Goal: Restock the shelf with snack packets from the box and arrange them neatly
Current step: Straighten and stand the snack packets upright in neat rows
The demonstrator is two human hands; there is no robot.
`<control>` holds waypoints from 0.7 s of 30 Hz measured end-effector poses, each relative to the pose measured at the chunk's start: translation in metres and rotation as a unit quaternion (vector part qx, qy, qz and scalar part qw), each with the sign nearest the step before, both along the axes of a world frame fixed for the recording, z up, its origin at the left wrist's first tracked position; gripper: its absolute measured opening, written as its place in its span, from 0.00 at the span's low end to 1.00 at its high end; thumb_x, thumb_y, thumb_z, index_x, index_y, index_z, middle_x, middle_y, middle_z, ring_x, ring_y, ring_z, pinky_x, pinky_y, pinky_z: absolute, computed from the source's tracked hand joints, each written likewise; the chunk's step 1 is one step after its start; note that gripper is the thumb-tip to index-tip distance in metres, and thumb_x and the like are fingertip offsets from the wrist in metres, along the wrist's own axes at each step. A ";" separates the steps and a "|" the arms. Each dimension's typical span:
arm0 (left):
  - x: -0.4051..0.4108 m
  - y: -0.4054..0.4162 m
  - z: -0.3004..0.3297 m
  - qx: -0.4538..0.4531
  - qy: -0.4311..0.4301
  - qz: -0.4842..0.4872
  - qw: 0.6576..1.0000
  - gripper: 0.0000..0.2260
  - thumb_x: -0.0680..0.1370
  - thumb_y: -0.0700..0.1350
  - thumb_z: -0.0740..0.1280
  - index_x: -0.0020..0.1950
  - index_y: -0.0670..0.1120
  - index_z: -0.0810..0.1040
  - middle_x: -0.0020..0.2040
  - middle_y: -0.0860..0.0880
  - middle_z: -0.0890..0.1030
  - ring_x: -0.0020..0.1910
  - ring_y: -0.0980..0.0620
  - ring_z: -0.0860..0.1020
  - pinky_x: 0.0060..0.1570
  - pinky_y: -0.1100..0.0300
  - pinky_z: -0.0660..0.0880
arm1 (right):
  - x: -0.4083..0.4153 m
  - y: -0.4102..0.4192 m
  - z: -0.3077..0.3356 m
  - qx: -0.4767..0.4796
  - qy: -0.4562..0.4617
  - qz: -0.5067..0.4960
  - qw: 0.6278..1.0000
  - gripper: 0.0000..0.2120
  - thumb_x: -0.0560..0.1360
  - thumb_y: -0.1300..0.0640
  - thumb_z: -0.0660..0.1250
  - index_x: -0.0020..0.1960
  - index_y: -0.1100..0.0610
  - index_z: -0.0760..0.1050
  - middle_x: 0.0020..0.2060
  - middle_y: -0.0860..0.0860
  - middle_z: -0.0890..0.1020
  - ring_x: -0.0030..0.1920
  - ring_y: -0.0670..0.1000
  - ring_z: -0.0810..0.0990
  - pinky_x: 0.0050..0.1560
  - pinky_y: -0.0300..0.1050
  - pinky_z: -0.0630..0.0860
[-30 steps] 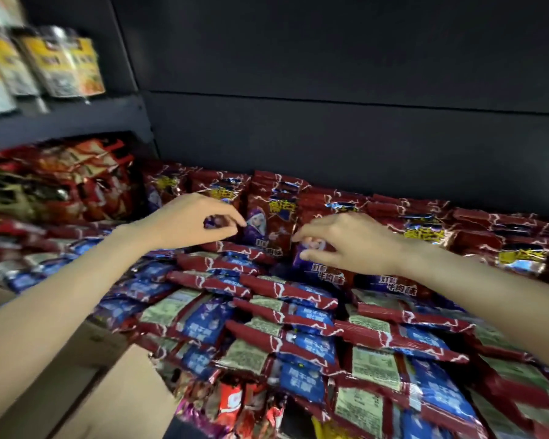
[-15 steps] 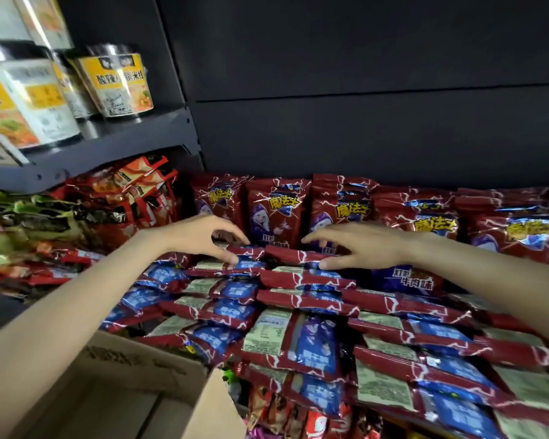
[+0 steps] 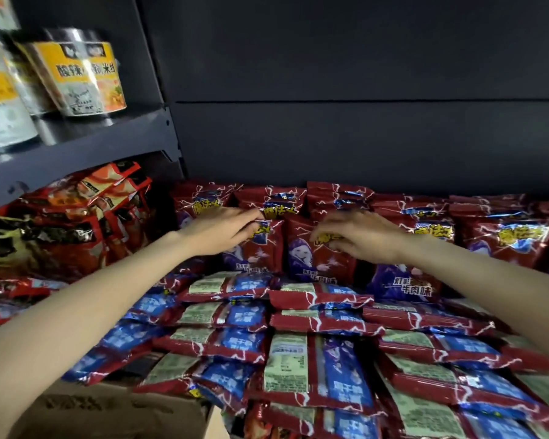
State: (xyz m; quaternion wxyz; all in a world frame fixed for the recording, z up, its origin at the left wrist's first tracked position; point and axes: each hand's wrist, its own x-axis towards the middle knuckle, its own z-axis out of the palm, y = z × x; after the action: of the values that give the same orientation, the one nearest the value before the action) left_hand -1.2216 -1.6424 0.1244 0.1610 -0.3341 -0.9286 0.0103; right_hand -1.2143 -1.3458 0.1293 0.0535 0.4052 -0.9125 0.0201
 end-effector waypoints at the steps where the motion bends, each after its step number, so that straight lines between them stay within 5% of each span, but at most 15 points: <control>1: -0.006 0.005 0.001 0.003 -0.049 0.023 0.999 0.16 0.83 0.52 0.52 0.65 0.47 0.69 0.54 0.48 0.80 0.46 0.49 0.80 0.44 0.51 0.76 | -0.005 0.004 0.004 -0.006 -0.033 -0.005 0.999 0.16 0.79 0.55 0.62 0.64 0.41 0.69 0.65 0.45 0.71 0.51 0.42 0.73 0.56 0.41 0.72; 4: -0.020 0.026 0.002 0.000 -0.073 0.059 0.996 0.17 0.83 0.52 0.51 0.68 0.49 0.67 0.59 0.47 0.79 0.46 0.48 0.80 0.46 0.50 0.77 | -0.016 0.012 0.012 0.028 -0.041 -0.033 0.998 0.17 0.78 0.55 0.63 0.64 0.39 0.68 0.62 0.45 0.73 0.59 0.46 0.71 0.66 0.49 0.65; 7: -0.028 0.037 -0.004 0.002 -0.014 0.055 0.998 0.17 0.83 0.50 0.53 0.72 0.49 0.65 0.67 0.49 0.73 0.54 0.50 0.79 0.51 0.54 0.78 | -0.024 0.015 0.007 0.102 0.077 -0.051 0.990 0.22 0.78 0.58 0.62 0.69 0.40 0.66 0.68 0.49 0.67 0.68 0.51 0.63 0.69 0.49 0.57; 10: -0.035 0.030 -0.015 -0.031 0.130 -0.026 0.991 0.20 0.78 0.44 0.66 0.69 0.46 0.69 0.61 0.46 0.76 0.55 0.46 0.78 0.55 0.52 0.73 | -0.021 0.016 0.002 0.112 0.203 -0.029 0.972 0.24 0.71 0.58 0.71 0.64 0.42 0.74 0.66 0.53 0.70 0.65 0.55 0.67 0.64 0.53 0.65; 12: -0.039 0.022 -0.018 -0.064 0.166 -0.080 0.981 0.24 0.77 0.50 0.67 0.71 0.47 0.66 0.63 0.45 0.75 0.58 0.46 0.76 0.59 0.50 0.71 | -0.017 0.015 -0.003 0.114 0.252 -0.010 0.961 0.19 0.67 0.51 0.74 0.58 0.47 0.79 0.64 0.54 0.73 0.63 0.56 0.69 0.61 0.56 0.70; 14: -0.040 0.014 -0.017 -0.141 0.114 -0.075 0.981 0.34 0.77 0.64 0.56 0.77 0.49 0.51 0.75 0.46 0.59 0.73 0.47 0.61 0.72 0.49 0.52 | -0.016 0.015 -0.010 0.128 0.269 0.019 0.954 0.21 0.68 0.45 0.72 0.59 0.50 0.79 0.65 0.54 0.73 0.65 0.56 0.69 0.63 0.55 0.68; 16: -0.043 0.007 -0.017 -0.236 0.078 -0.032 0.968 0.45 0.73 0.71 0.54 0.76 0.50 0.34 0.77 0.48 0.38 0.76 0.50 0.39 0.71 0.50 0.32 | -0.016 0.013 -0.017 0.137 0.258 0.042 0.955 0.28 0.69 0.41 0.66 0.66 0.53 0.73 0.70 0.53 0.70 0.70 0.56 0.67 0.68 0.54 0.59; 18: -0.045 0.006 -0.022 -0.256 0.077 -0.015 0.964 0.51 0.70 0.72 0.58 0.74 0.48 0.28 0.75 0.47 0.30 0.73 0.50 0.31 0.70 0.49 0.29 | -0.019 0.014 -0.024 0.154 0.258 0.052 0.953 0.34 0.70 0.39 0.64 0.71 0.54 0.68 0.73 0.53 0.64 0.73 0.56 0.61 0.71 0.55 0.51; 21: -0.047 0.017 -0.027 -0.237 0.063 -0.011 0.969 0.51 0.71 0.71 0.59 0.74 0.46 0.28 0.74 0.47 0.30 0.73 0.50 0.29 0.71 0.52 0.30 | -0.022 0.019 -0.028 0.164 0.266 0.049 0.949 0.42 0.63 0.41 0.74 0.72 0.55 0.65 0.73 0.54 0.63 0.74 0.56 0.58 0.71 0.57 0.47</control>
State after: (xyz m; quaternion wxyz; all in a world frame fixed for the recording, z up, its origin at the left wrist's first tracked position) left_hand -1.2689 -1.6255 0.0976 0.1360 -0.3720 -0.8838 0.2490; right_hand -1.2365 -1.3264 0.1015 0.2263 0.4432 -0.8346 -0.2360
